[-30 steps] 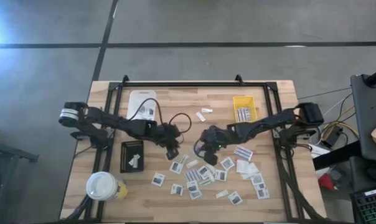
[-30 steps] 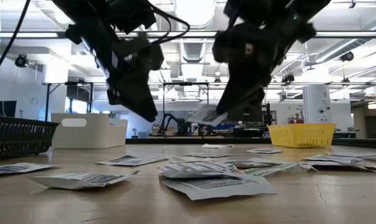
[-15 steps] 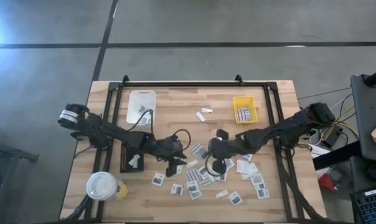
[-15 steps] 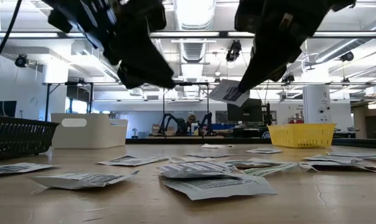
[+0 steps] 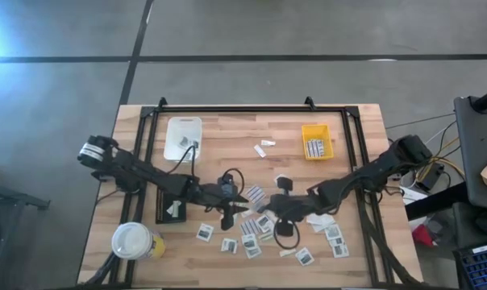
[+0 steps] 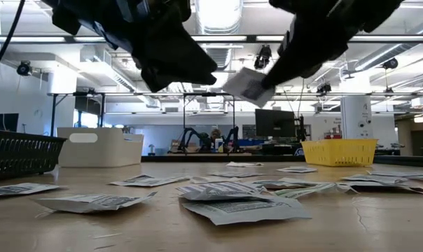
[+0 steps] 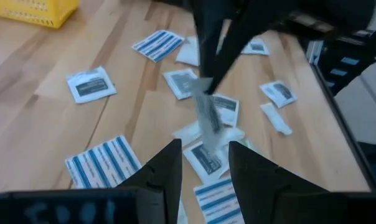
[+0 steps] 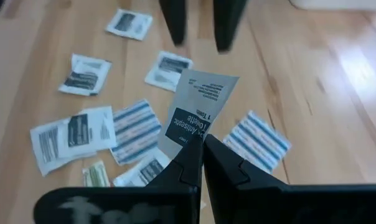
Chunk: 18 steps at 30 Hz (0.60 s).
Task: Pick & Place First Aid Supplies
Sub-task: Put the gray towelette pack into the white bin
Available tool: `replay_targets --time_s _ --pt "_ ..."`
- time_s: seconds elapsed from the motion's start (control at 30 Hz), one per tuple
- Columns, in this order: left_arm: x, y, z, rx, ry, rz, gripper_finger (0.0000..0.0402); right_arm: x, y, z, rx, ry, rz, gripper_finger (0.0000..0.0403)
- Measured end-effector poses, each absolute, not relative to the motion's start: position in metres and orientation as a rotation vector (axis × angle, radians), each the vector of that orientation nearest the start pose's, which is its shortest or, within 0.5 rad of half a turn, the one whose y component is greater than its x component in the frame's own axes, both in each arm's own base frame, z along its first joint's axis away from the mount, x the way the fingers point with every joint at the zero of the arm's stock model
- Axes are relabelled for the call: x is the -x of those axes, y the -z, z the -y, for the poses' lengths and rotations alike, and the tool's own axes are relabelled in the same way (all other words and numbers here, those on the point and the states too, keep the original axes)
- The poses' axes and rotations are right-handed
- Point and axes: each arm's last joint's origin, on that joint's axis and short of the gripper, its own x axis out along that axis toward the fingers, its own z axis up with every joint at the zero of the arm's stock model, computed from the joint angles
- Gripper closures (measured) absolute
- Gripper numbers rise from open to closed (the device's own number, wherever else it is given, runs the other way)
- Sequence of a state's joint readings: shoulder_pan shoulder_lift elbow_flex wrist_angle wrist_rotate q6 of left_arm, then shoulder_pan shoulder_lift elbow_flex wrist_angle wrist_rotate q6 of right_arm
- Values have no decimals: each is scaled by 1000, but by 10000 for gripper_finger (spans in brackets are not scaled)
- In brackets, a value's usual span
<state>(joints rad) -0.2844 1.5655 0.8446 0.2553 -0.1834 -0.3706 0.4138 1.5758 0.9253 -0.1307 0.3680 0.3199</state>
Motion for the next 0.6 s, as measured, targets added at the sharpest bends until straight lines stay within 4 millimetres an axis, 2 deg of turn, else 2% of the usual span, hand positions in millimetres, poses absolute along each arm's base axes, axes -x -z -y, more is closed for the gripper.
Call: replay_targets --time_s 0.4,0.6 --pt "-322 -208 88 302 19 -413 278 -304 -201 -124 54 25 -648 394" --pt "-322 -208 89 305 24 -414 278 -306 -204 -123 74 66 -605 394"
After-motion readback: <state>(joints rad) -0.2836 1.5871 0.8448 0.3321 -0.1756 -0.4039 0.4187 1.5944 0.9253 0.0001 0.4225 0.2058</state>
